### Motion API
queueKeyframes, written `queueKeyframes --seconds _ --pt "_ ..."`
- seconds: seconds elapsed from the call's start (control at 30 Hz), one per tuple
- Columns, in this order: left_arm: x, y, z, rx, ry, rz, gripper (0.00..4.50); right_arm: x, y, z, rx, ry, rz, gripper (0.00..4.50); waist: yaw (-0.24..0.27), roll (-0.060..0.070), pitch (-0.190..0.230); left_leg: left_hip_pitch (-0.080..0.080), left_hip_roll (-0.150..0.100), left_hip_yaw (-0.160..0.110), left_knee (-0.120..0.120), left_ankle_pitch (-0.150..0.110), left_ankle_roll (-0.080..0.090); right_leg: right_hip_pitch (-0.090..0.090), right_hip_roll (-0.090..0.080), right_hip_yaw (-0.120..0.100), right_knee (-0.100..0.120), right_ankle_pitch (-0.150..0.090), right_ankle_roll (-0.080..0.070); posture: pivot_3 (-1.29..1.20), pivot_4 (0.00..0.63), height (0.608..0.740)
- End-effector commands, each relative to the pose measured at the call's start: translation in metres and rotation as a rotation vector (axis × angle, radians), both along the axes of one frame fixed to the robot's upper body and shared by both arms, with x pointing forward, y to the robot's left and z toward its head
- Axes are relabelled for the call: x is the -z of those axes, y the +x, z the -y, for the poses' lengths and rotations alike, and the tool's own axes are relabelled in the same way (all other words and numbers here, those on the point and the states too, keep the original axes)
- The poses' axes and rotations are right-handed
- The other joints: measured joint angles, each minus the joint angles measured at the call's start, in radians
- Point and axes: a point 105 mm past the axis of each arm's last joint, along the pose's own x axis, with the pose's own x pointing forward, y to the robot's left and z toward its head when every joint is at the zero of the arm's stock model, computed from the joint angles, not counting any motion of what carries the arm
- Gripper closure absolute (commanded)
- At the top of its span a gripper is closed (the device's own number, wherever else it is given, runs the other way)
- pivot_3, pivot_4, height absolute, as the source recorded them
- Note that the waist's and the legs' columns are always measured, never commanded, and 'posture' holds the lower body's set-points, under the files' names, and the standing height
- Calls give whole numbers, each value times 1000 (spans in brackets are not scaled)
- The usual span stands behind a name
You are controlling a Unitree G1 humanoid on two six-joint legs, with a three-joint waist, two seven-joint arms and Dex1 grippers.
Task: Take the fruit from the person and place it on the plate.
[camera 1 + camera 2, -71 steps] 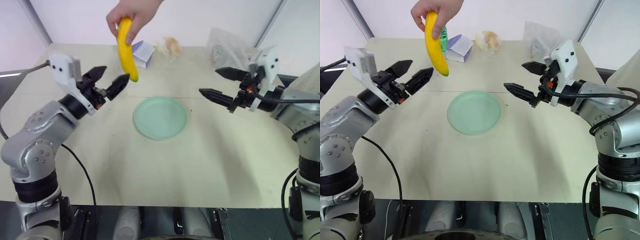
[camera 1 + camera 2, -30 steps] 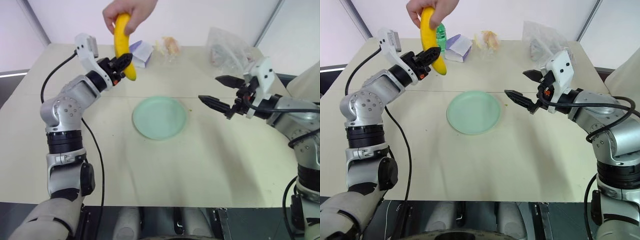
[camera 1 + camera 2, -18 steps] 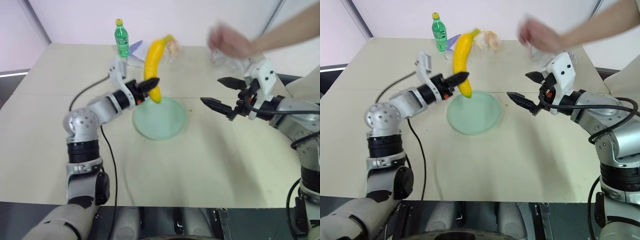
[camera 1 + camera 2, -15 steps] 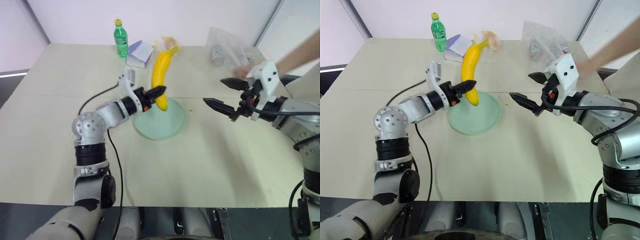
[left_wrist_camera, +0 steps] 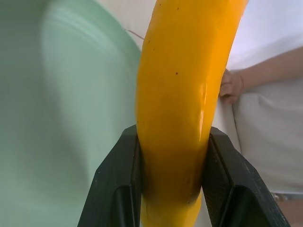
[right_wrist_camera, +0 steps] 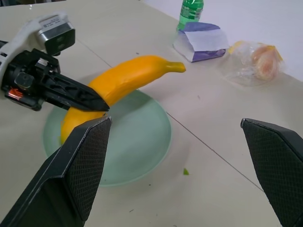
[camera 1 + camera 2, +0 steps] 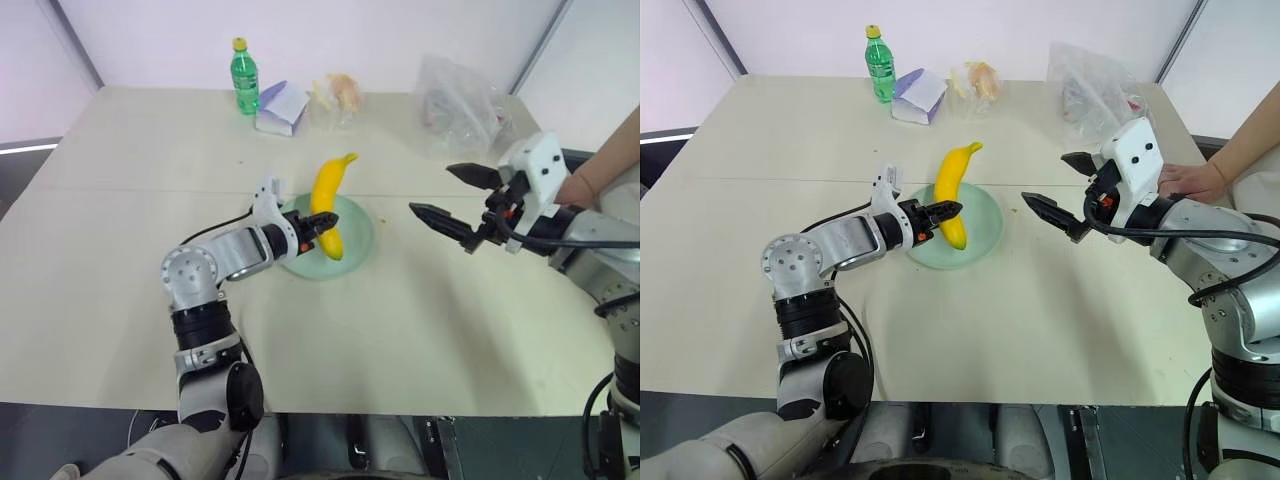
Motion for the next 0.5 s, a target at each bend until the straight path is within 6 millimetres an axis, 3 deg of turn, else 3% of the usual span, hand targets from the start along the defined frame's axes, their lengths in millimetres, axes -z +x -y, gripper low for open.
queueKeyframes --seconds 0.03,0.13,0.37,0.5 --pt "-8 -7 -2 -4 -2 27 3394 -12 -5 -1 -4 6 57 0 0 0 0 0 0 0 0 0 0 0 0 0 0 0 0 0 150 731" --pt "-1 -8 -8 -41 18 -8 3394 -12 -4 -2 -5 10 61 0 0 0 0 0 0 0 0 0 0 0 0 0 0 0 0 0 150 731" --pt "0 -9 -9 -60 11 -35 24 -13 0 -4 -13 13 66 0 1 0 0 0 0 0 0 0 0 0 0 0 0 0 0 0 150 731" --pt "-2 -10 -9 -52 5 -28 24 -13 1 -5 -17 11 67 0 1 0 0 0 0 0 0 0 0 0 0 0 0 0 0 0 150 731"
